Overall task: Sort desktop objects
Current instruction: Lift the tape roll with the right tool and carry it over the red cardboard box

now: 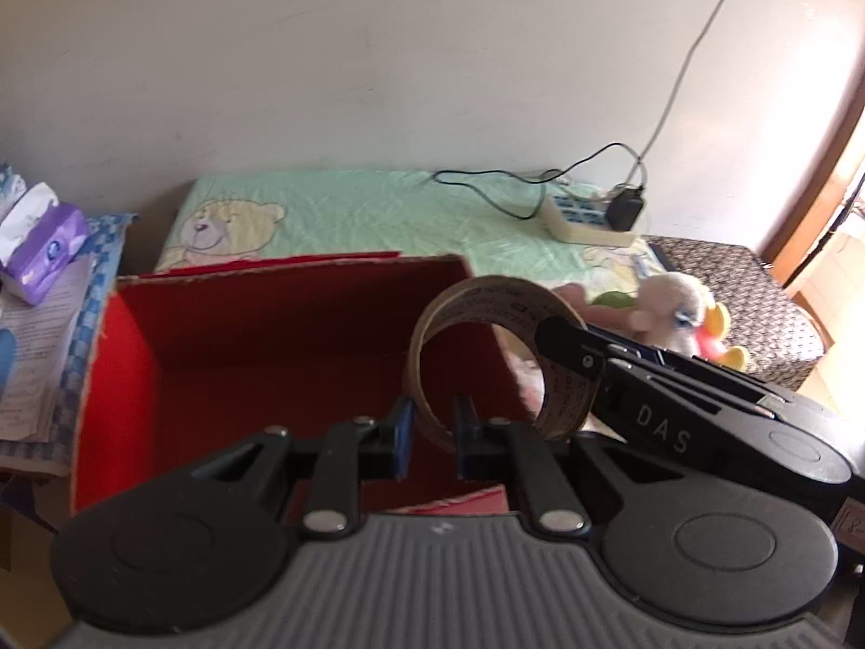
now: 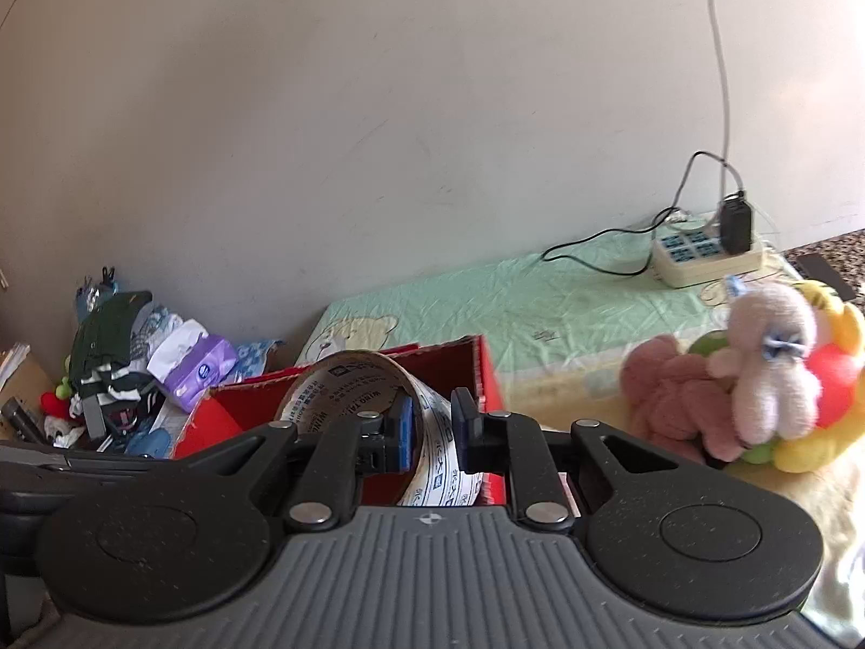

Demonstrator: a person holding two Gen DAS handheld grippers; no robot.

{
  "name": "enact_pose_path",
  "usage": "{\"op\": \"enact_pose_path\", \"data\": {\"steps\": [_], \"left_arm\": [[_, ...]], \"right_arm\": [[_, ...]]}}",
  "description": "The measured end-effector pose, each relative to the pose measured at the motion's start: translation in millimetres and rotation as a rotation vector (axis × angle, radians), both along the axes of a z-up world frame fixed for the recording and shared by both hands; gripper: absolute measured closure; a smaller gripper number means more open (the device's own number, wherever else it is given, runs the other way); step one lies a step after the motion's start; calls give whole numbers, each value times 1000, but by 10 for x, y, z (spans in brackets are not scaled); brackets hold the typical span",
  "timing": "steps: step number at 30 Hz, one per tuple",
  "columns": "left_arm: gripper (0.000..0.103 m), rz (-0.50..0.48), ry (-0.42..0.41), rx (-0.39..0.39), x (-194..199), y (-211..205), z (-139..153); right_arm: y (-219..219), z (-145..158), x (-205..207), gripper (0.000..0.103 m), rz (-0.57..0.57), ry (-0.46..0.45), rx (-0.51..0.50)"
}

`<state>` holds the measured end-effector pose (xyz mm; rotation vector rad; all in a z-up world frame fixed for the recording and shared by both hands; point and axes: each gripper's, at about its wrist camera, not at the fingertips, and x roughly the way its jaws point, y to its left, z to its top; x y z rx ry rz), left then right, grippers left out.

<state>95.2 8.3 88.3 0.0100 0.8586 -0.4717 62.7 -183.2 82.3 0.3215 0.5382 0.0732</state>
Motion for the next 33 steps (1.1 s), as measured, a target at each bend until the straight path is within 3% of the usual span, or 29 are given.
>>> {"op": "enact_pose_path", "data": {"steps": [14,22,26,29,33], "left_arm": [[94,114,88,137,869,495,-584],[94,147,186,171,1304,661,-978],[94,168,244,177,1423,720,-1173],[96,173,297,160,1470,745,-1285],[95,186,271,186,1463,711,-1289]], "right_arm": [[574,-454,966,87,162,238,14],[812,-736,1441,89,285,365,-77],[878,-813,1541,90,380,433,-64],[940,-858,1557,90,373,468,-92],[921,-873,1555,91,355,477,-104]]}}
